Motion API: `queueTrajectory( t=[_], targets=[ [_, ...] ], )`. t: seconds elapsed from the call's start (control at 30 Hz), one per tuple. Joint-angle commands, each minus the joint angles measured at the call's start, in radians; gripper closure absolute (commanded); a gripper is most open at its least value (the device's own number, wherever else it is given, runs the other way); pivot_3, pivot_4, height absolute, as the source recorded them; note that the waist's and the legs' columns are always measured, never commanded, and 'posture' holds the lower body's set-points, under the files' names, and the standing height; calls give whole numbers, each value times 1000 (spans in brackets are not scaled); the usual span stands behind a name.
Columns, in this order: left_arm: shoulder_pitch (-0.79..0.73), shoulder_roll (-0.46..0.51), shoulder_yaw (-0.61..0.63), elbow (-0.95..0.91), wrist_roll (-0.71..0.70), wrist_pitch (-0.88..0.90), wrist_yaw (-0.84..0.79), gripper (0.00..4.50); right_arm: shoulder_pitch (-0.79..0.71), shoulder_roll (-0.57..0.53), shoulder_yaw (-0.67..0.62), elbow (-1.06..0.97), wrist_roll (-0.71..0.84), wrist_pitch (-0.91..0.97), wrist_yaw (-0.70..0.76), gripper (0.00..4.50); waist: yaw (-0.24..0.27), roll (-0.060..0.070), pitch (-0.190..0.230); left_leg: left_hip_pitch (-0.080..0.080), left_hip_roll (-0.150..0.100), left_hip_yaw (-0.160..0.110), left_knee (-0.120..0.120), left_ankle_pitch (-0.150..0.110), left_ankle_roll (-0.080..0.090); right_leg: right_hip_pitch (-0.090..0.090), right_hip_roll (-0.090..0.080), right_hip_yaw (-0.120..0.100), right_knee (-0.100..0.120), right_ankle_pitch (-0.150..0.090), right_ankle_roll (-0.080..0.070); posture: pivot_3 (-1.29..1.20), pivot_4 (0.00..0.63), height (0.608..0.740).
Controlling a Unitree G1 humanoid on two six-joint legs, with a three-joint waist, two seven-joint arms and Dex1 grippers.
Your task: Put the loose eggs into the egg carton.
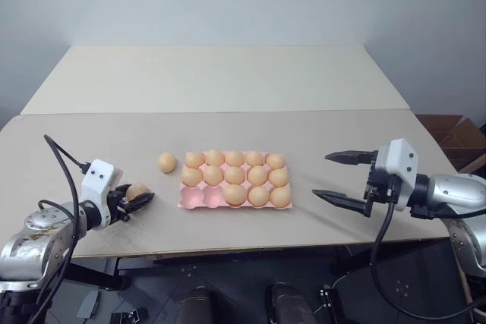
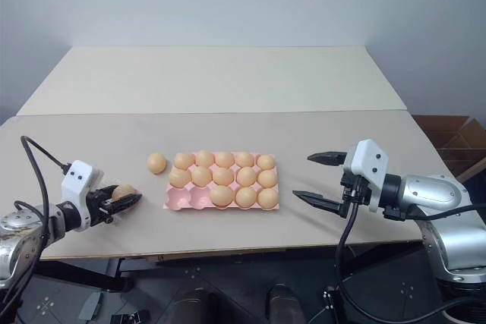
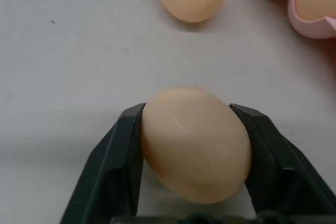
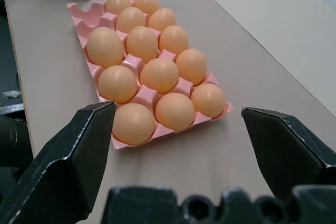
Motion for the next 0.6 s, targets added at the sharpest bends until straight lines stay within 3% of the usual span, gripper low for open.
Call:
queueTrajectory(
  t=[0.03, 0.2, 0.3, 0.6],
  targets=[
    [5, 32, 42, -51, -14, -92, -73, 2444, 3, -7, -34, -47, 27, -16, -15, 0, 1, 0, 0, 0, 0, 0, 0, 0, 0, 0, 0, 0, 0, 0, 0, 0, 150, 740],
    [-59, 60, 25, -140, -116, -165, -243, 2444, 3, -3, -26, -55, 27, -14, -37, 0, 11, 0, 0, 0, 0, 0, 1, 0, 0, 0, -1, 0, 0, 0, 0, 0, 150, 740],
    [-144, 29, -87, -153, -127, -177, -297, 2444, 5, 2, -15, -62, 21, -17, -50, 0, 14, 0, 0, 0, -1, 0, 2, 0, 0, 1, -1, 0, 0, 0, 0, 0, 150, 740],
    [-282, -100, -311, -101, -43, -168, -249, 2444, 21, 3, -25, -107, 31, 4, -92, 0, 7, 0, 0, -1, -1, -2, 2, 0, 0, 1, 1, 0, 0, 1, 1, 0, 150, 740]
  ],
)
